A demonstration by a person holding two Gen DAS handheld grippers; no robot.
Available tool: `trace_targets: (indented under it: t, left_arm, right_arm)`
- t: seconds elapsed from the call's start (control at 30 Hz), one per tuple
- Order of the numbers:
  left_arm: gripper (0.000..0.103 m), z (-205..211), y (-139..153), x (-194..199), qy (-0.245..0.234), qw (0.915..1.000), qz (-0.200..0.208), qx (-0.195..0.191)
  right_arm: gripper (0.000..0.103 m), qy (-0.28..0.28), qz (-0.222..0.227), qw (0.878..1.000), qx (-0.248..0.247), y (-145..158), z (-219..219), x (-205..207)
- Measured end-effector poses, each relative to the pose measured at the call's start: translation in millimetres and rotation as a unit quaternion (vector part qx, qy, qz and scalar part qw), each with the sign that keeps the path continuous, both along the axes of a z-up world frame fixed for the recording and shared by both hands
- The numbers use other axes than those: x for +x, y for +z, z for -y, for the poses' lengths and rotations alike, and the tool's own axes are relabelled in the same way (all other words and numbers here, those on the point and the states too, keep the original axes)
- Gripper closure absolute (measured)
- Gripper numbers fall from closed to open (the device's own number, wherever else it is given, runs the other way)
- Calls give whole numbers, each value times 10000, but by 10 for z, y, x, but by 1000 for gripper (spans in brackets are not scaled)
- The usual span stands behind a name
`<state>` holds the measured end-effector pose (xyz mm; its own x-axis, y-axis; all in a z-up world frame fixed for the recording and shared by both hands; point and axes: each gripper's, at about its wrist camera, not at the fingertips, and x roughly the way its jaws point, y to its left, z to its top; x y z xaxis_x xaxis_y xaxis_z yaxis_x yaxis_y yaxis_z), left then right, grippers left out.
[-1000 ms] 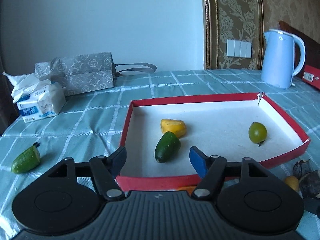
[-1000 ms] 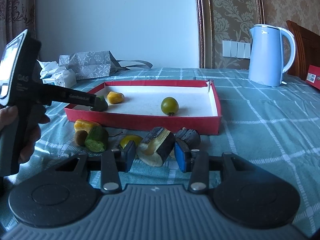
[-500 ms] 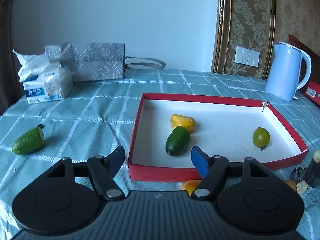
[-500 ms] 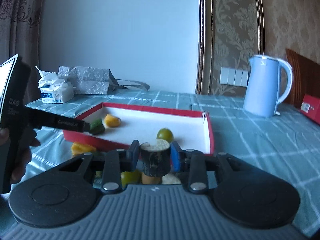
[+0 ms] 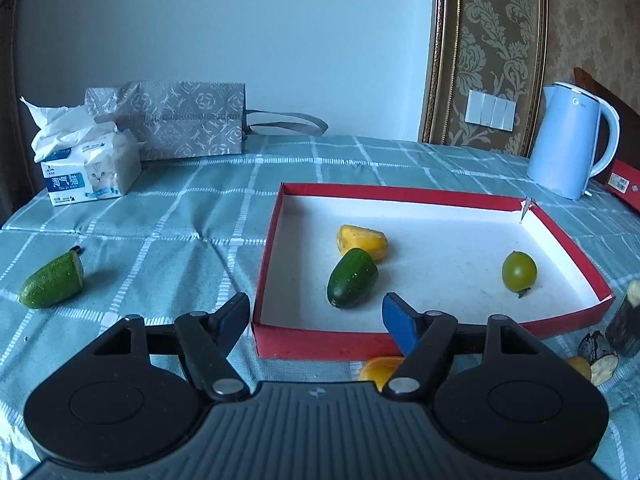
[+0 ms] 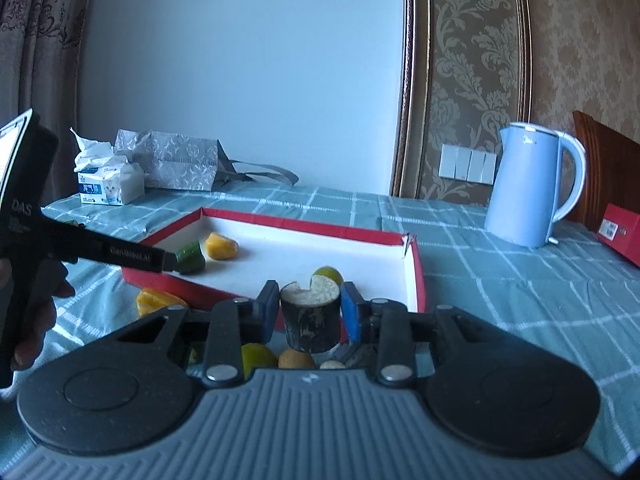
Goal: Organize fruits
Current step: 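Lift the dark eggplant slice with the right gripper toward the tray, then lower the eggplant slice into the tray and open the right gripper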
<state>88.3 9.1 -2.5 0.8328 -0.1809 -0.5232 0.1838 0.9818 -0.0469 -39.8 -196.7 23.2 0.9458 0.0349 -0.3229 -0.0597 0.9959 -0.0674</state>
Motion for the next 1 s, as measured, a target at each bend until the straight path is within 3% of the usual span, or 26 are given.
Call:
trace_targets:
  t: [0.23,0.37,0.57,0.87,1.0]
  left_arm:
    - [30,-13,1,17,13,10000,-32,-44]
    - [30,-1,-1,12,-35,10000,-35,-22]
    - [30,-9,-9,29,-40,9999,-98,-45]
    - [30,-28,-21,56,-57,9998,-171,-104]
    - [29,-35,-23,67,-60,9997,-211,-141]
  right_arm:
    - [72,166,165,9996,-162,174,-118,190]
    - [72,302,26,9994,-176,211,-199,440]
    - [71,337,-399,9986,-125,148,-280,899]
    - [71,170,-1426,9896,-33,-132,-333,1593]
    - [71,71,-1509,9885,-78,-125,-359,1716]
